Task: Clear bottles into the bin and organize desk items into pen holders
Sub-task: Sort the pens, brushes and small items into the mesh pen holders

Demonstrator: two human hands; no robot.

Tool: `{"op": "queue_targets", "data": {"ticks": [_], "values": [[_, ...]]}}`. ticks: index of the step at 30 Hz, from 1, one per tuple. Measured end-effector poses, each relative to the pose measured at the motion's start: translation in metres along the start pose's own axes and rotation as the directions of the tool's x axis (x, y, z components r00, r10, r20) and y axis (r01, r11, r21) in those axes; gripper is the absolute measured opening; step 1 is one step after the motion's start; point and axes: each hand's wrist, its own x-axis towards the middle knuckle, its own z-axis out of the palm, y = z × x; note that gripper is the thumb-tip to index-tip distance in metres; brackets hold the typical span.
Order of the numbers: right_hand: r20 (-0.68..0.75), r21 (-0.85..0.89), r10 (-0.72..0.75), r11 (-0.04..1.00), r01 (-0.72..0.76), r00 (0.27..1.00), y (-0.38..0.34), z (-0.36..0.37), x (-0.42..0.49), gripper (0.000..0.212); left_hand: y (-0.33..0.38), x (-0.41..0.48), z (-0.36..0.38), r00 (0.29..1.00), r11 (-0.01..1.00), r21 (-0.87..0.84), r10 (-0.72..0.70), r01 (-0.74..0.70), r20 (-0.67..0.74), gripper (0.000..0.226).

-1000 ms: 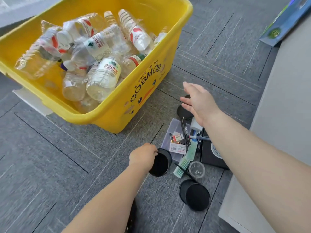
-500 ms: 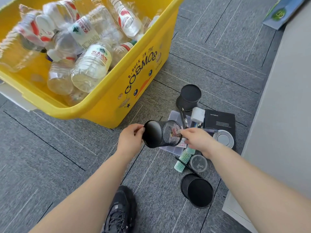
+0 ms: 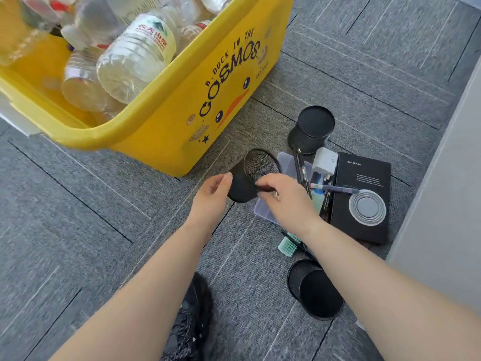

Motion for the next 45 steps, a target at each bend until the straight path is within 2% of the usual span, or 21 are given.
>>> {"op": "queue_targets", "data": {"ticks": [2, 3, 5, 7, 9, 12, 16, 18, 22, 24, 29, 32, 34, 37, 41, 43, 45], "values": [[0.132, -0.147, -0.118, 0.98, 0.137, 0.984, 0.006, 0.01, -0.002, 0.028, -0.001, 0.002, 0.0, 0.998, 0.996, 0.058, -0.064, 0.063, 0.018, 0.04], [0.186, -0.183, -0.13, 0.969, 0.164, 0.974, 0.007, 0.013, -0.005, 0.031, -0.003, 0.003, 0.0, 0.995, 0.992, 0.094, -0.091, 0.088, 0.026, 0.048], [0.178, -0.175, -0.128, 0.972, 0.159, 0.976, 0.008, 0.014, -0.011, 0.035, -0.008, 0.007, 0.0, 0.993, 0.983, 0.148, -0.117, 0.113, 0.021, 0.054], [0.027, -0.117, -0.098, 0.988, 0.1, 0.995, 0.008, 0.011, -0.016, 0.035, -0.014, 0.01, 0.001, 0.994, 0.973, 0.207, -0.106, 0.107, -0.013, 0.051], [-0.098, -0.087, 0.0, 0.996, -0.008, 0.995, 0.017, 0.003, -0.018, 0.029, -0.015, 0.012, 0.006, 0.993, 0.967, 0.224, -0.112, 0.118, -0.039, 0.051], [-0.021, -0.155, 0.206, 0.966, -0.206, 0.978, 0.041, -0.006, -0.022, 0.02, -0.015, 0.013, 0.012, 0.993, 0.976, 0.192, -0.096, 0.107, -0.07, 0.047], [0.094, -0.284, 0.344, 0.909, -0.306, 0.934, 0.066, -0.006, -0.038, 0.018, -0.018, 0.011, 0.017, 0.995, 0.978, 0.198, -0.053, 0.069, -0.089, 0.049], [0.123, -0.336, 0.346, 0.896, -0.289, 0.93, 0.071, -0.001, -0.044, 0.024, -0.02, 0.011, 0.017, 0.995, 0.97, 0.238, -0.021, 0.043, -0.094, 0.052], [0.168, -0.562, 0.265, 0.817, -0.128, 0.95, 0.071, 0.005, -0.047, 0.028, -0.024, 0.009, 0.015, 0.996, 0.968, 0.249, -0.005, 0.028, -0.093, 0.055], [0.193, -0.608, 0.25, 0.789, -0.084, 0.949, 0.07, 0.008, -0.047, 0.026, -0.026, 0.009, 0.015, 0.995, 0.973, 0.227, -0.007, 0.029, -0.096, 0.057], [0.068, -0.49, 0.242, 0.853, -0.178, 0.968, 0.06, 0.009, -0.042, 0.019, -0.025, 0.01, 0.017, 0.995, 0.944, 0.325, 0.086, -0.063, -0.057, 0.055], [-0.04, -0.388, 0.264, 0.885, -0.258, 0.964, 0.048, 0.006, -0.033, 0.021, -0.023, 0.011, 0.017, 0.989, 0.912, 0.387, 0.148, -0.135, -0.003, 0.071], [-0.124, -0.267, 0.305, 0.906, -0.328, 0.944, 0.041, 0.0, -0.024, 0.024, -0.022, 0.013, 0.017, 0.972, 0.828, 0.515, 0.231, -0.223, 0.049, 0.086], [-0.221, -0.131, 0.377, 0.902, -0.411, 0.899, 0.045, -0.012, -0.008, 0.028, -0.018, 0.02, 0.02, 0.935, 0.633, 0.707, 0.335, -0.317, 0.119, 0.108], [-0.247, 0.053, 0.528, 0.845, -0.533, 0.812, 0.071, -0.023, 0.016, 0.029, -0.006, 0.029, 0.021, 0.936, 0.579, 0.773, 0.348, -0.26, 0.054, 0.108], [-0.24, 0.045, 0.563, 0.82, -0.57, 0.791, 0.082, -0.022, 0.024, 0.029, -0.002, 0.029, 0.02, 0.941, 0.537, 0.813, 0.336, -0.226, 0.04, 0.109], [-0.244, -0.039, 0.556, 0.813, -0.581, 0.795, 0.087, -0.017, 0.03, 0.03, 0.001, 0.027, 0.021, 0.942, 0.489, 0.848, 0.334, -0.202, 0.031, 0.11]]}}
